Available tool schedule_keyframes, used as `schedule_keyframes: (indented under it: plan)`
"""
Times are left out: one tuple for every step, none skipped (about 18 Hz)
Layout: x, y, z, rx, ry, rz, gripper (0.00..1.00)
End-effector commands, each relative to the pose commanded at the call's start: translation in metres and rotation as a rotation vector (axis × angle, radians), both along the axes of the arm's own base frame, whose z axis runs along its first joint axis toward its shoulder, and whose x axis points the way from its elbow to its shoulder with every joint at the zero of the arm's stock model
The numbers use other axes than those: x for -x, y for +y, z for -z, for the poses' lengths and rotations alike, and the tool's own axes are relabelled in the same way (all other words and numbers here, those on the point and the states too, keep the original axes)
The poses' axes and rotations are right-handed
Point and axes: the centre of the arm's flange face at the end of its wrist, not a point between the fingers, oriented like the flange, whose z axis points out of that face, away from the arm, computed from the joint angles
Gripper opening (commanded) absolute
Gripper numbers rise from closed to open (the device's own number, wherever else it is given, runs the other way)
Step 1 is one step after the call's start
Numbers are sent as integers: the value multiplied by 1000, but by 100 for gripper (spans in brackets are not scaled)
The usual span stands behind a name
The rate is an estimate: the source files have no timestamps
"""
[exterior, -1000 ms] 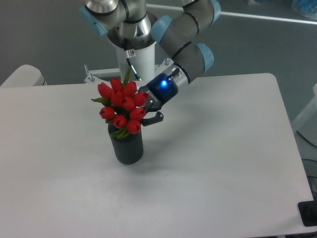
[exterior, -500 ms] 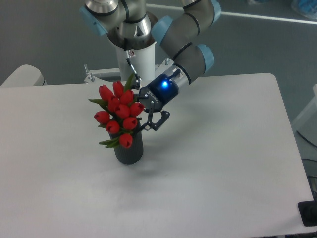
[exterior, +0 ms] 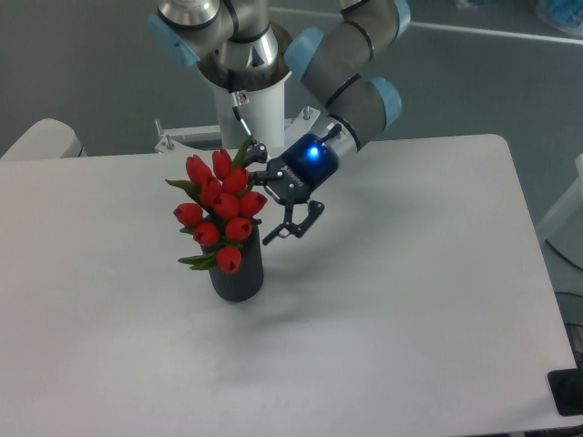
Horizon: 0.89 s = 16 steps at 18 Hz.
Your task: Insert the flowers into the vase
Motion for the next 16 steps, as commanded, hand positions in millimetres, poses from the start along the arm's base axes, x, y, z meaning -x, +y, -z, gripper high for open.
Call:
schedule_keyframes:
  plan:
    - [7, -5, -2, 32, 25, 0, 100]
    - [11, -6, -3, 53, 39, 2, 100]
    - [18, -9, -6, 65, 52, -3, 100]
    - [27, -14, -11, 75, 67, -16, 100]
    - [33, -17, -14, 84, 80, -21, 100]
    - [39, -17, -19, 90, 96, -22, 100]
    - [48, -19, -25, 96, 113, -30, 100]
    - [62, -21, -34, 107, 142, -36, 100]
    - [73, -19, -36, 124, 155, -34, 100]
    - [85, -17, -36, 149, 167, -30, 100]
    - [96, -14, -39, 176, 184, -24, 100]
    - [106, -12, -40, 205, 190, -22, 100]
    - [115, -8, -42, 232, 195, -19, 100]
    - [123, -6, -43, 252, 200, -19, 100]
    - [131, -4, -44, 269, 209, -19, 100]
    - [139, -2, -46, 286, 226, -16, 100]
